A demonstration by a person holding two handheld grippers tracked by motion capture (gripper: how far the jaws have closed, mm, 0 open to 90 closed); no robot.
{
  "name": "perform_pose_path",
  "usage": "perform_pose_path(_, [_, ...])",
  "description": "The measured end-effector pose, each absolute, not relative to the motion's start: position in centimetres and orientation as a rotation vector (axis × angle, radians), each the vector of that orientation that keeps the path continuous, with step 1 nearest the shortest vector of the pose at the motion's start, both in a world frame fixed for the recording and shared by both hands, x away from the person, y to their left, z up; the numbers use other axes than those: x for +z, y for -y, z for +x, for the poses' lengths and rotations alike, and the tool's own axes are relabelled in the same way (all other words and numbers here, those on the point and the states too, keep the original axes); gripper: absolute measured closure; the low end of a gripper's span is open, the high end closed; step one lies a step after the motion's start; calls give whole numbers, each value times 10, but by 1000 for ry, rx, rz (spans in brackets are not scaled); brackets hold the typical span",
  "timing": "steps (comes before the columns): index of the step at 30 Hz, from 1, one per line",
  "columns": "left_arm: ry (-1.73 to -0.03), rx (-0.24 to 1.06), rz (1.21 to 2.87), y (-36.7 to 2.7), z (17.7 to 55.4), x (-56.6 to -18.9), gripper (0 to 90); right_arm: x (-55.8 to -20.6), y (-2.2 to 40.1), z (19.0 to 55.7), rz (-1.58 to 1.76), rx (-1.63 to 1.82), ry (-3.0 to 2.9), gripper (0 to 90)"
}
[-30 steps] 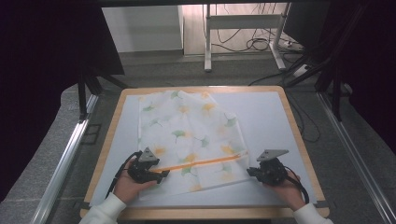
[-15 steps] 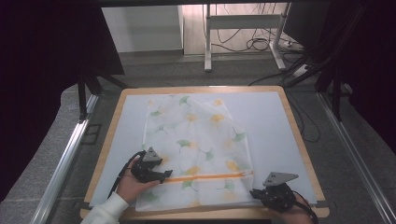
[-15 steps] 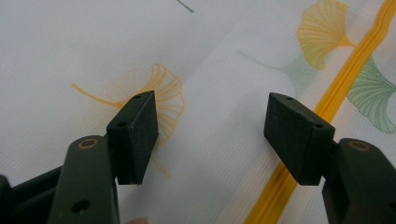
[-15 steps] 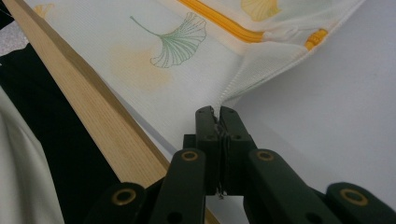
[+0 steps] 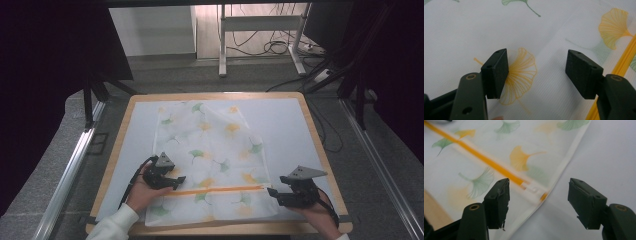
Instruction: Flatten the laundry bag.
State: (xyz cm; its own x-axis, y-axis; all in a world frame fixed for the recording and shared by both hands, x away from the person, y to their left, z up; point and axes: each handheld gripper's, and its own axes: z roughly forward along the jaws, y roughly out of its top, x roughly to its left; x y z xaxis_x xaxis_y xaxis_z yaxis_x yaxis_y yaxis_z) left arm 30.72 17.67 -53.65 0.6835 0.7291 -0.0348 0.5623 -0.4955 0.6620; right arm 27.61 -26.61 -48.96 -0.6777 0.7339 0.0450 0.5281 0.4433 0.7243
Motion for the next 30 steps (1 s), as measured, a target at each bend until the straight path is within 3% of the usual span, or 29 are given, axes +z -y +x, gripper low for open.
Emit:
perform_pose_path(5, [-987,325,2236,-178,306,-537,351,-483,265,301,1107,1074,-2412,341])
perform_pose_path(19, [-981,317,2234,-179,304,-538,353,-479,235,420,1273,1015,-2439,353])
perform_pose_path(30, [-980,314,2227,-179,304,-539,353,-490,219,476,1424,983,-2489,376])
